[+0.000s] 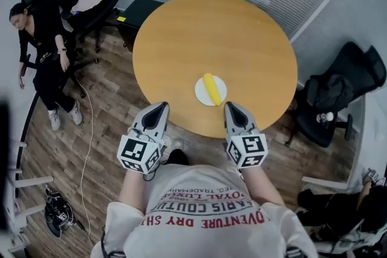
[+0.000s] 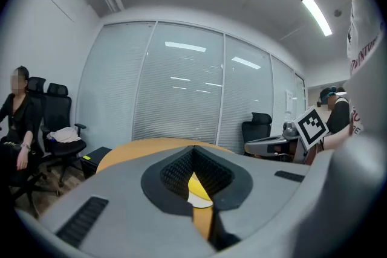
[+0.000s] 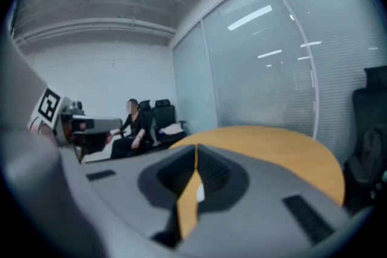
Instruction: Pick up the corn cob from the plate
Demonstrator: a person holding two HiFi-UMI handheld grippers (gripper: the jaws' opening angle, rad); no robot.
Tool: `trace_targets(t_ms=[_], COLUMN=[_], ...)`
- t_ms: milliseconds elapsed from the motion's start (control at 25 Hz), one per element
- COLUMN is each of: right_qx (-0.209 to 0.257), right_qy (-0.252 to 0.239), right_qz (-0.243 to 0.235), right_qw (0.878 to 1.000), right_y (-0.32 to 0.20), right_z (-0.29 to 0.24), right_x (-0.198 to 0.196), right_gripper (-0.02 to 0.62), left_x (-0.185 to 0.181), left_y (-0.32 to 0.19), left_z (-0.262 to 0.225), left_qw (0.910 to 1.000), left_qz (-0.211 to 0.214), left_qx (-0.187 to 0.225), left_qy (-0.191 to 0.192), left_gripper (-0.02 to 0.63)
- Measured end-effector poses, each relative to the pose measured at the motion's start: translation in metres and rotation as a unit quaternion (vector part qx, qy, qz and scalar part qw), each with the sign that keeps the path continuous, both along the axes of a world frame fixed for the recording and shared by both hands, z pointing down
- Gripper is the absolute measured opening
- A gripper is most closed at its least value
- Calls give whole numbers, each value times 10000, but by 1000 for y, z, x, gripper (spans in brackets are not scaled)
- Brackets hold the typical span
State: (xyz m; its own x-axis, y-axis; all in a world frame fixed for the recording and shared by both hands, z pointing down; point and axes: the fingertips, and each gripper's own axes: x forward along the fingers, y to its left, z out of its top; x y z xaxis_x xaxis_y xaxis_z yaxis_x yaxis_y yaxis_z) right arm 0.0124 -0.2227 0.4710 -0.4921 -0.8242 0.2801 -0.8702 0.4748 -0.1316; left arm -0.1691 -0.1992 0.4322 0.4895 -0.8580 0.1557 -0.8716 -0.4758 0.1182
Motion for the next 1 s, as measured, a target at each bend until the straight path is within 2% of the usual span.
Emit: trace_targets(t_ms=[200,400,680,920,960,1000], right_qx=[-83,-495,-1174,-1557,-1674,-1802], right_qy=[-137,-161,104,711,772,805], right_qz=[519,714,549,284,161,15], right_qw=[9985,9961,9915,9848,9827,9803], right_y=[-35,-61,-82,-102,-105,-108], right_z=[2,22,68,115,125,135], right_x=[-14,-18,-22,-15,-16,-17], right_gripper=[29,29,29,32,54,135], left_x=[-23,-26,-16,-7,-4,-2], left_y=[-56,-93,-114,-134,-138,-142], left_z=[1,14,51,98,104,110], left_qw=[9987,9965,9934,9904,9900,9897], left_qz=[494,795,1002,1062,1053,1031], left_qx=[-65,-239,-564,-877,-926,-982], left_qy=[-45,-46,-53,-124,-141,-157], left_gripper=[35,35,35,35,35,35])
